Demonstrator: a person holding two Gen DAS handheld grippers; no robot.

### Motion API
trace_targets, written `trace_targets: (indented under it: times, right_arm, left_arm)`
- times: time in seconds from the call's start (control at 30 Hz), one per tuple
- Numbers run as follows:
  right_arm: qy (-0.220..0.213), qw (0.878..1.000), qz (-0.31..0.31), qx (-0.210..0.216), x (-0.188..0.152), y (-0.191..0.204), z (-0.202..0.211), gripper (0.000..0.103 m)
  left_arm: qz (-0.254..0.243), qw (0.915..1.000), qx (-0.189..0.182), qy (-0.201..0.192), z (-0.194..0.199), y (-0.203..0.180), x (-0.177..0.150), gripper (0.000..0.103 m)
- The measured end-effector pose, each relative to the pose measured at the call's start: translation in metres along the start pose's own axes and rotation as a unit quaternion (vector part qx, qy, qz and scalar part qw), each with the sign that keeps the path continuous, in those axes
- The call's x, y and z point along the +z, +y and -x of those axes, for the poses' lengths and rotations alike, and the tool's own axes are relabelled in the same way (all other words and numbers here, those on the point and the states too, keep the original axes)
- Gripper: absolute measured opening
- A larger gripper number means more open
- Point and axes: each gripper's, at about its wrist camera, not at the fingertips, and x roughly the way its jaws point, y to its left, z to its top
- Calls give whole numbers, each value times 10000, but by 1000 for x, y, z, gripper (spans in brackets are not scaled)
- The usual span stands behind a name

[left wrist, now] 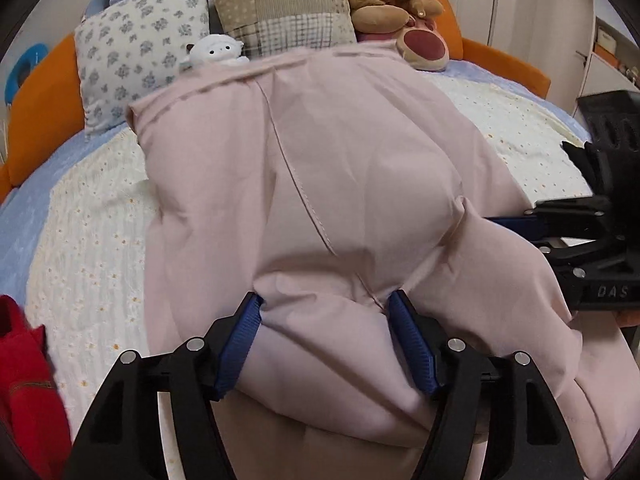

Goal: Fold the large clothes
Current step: 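Open both tools and smooth the folded jacket flat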

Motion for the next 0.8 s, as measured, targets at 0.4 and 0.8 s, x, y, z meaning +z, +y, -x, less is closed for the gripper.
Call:
trace_targets:
  times: [0.4,0.8]
  right_arm:
    - [258,9991,315,-147,-38,64,43,44]
    - [-97,9988,415,-241,-43,88,108,66]
  left_arm:
    - [-184,9990,180,376,45,-35,-31,83]
    - [170,9995,242,-110,126,-21,-51,82]
